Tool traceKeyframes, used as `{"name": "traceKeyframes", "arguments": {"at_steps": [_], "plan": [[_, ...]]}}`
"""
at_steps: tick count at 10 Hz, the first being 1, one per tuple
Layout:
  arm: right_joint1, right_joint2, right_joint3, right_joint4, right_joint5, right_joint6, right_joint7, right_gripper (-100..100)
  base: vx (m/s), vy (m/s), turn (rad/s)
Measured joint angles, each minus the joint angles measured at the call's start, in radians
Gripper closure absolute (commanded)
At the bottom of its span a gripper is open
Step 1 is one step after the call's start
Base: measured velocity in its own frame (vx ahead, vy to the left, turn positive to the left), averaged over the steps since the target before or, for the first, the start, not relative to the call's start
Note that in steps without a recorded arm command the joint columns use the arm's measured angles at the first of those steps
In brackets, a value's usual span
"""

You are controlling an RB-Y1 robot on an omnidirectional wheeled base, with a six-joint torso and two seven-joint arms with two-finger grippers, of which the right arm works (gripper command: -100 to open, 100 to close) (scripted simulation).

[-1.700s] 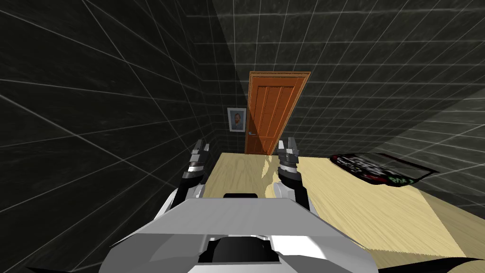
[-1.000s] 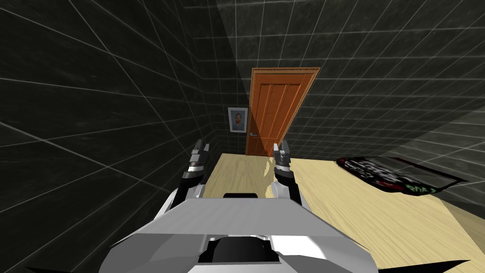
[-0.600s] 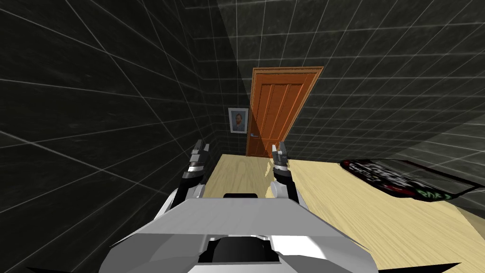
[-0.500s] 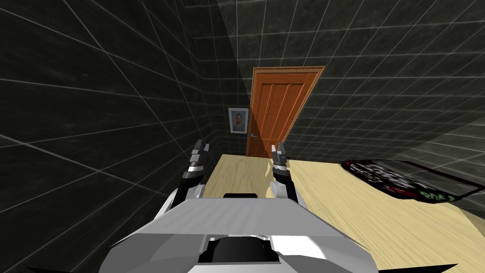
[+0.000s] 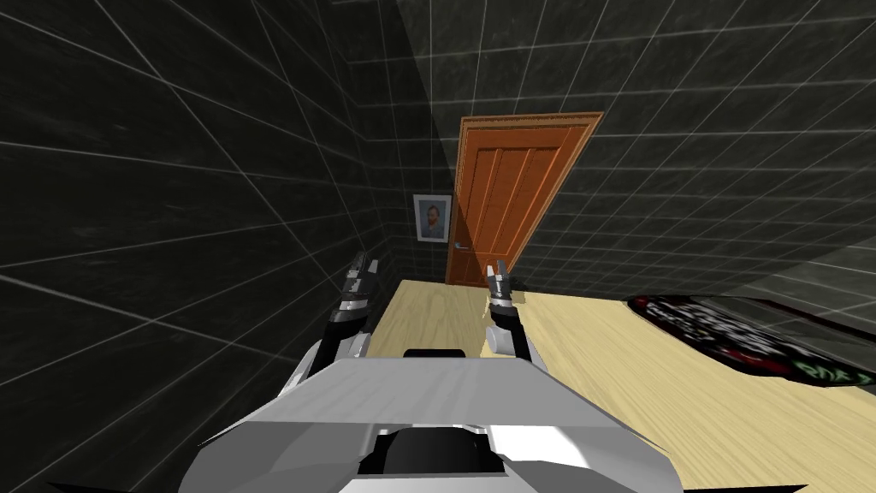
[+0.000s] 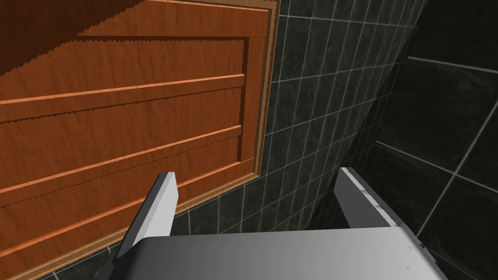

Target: Pull the door open

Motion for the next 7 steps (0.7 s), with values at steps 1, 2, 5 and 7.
{"name": "traceKeyframes", "arguments": {"at_steps": [1,2,5,7], "plan": [[-0.009,-0.005,-0.001,0.027,-0.006,-0.006,0.0,-100,0.097,-0.008,0.043],[-0.016,-0.008,-0.001,0.058,-0.011,-0.016,0.0,-100,0.093,-0.018,0.04],[-0.044,-0.021,-0.004,0.135,-0.03,-0.026,-0.002,-100,0.098,-0.001,0.036],[-0.079,-0.03,-0.011,0.198,-0.044,-0.03,-0.002,-100,0.106,-0.005,0.044]]}}
